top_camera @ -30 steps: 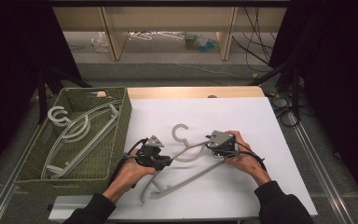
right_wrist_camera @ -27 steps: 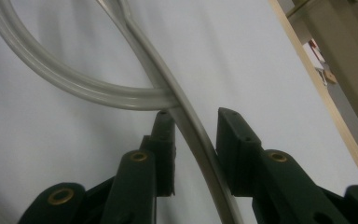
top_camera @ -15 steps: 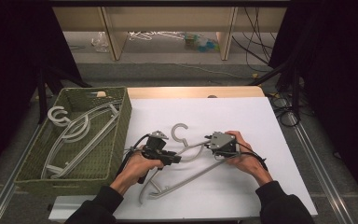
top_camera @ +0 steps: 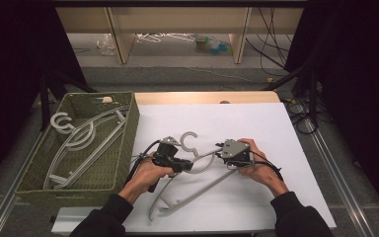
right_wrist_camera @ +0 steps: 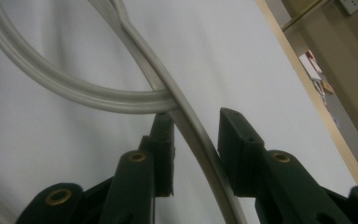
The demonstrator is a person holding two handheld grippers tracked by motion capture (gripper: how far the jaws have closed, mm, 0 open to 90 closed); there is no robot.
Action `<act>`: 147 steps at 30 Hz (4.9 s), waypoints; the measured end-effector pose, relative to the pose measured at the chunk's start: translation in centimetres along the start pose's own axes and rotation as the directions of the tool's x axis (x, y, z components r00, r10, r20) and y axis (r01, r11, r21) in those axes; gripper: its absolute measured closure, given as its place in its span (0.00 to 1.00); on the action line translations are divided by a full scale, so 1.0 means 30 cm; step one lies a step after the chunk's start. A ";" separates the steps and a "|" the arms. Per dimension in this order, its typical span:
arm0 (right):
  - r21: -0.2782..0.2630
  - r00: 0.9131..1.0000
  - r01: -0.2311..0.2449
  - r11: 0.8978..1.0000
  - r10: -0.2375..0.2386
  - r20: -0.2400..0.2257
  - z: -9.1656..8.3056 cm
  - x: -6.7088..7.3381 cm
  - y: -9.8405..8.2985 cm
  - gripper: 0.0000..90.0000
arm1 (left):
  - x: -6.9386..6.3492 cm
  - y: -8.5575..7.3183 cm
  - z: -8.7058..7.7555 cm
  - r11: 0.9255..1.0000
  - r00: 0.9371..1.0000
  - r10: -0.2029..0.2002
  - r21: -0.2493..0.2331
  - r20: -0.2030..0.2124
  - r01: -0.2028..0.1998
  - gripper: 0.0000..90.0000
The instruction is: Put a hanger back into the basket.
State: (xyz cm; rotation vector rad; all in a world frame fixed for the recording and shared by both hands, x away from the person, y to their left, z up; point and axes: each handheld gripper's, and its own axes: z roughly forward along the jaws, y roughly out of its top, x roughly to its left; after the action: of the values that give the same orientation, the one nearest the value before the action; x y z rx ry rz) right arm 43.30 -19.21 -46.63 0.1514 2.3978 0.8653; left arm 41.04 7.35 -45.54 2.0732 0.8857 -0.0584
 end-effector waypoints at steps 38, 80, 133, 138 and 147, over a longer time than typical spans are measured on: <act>-0.175 0.907 -0.418 0.892 0.421 -0.020 -0.315 0.179 0.055 0.32 | -0.069 0.059 -0.396 0.963 0.985 -0.045 -0.269 -0.164 -0.001 0.90; -0.166 0.895 -0.446 0.879 0.441 -0.069 -0.314 0.221 0.049 0.32 | 0.246 0.003 -0.933 0.898 0.889 -0.216 -0.440 -0.403 0.019 0.90; -0.182 0.878 -0.478 0.859 0.473 -0.073 -0.309 0.218 0.050 0.27 | 0.516 -0.231 -0.983 0.950 0.845 -0.166 -0.311 -0.508 -0.001 0.90; -0.173 0.878 -0.478 0.861 0.472 -0.074 -0.313 0.216 0.048 0.27 | 0.520 -0.226 -0.988 0.957 0.843 -0.152 -0.291 -0.516 -0.005 0.90; -0.172 0.876 -0.481 0.860 0.475 -0.077 -0.315 0.213 0.047 0.27 | 0.527 -0.243 -0.989 0.970 0.838 -0.130 -0.244 -0.530 -0.004 0.90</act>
State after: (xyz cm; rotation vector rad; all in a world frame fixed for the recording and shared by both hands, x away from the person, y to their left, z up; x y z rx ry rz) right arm 32.63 -21.46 -42.98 0.6894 2.3240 1.3193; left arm 40.54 40.76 -37.30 1.8524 1.2333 0.6063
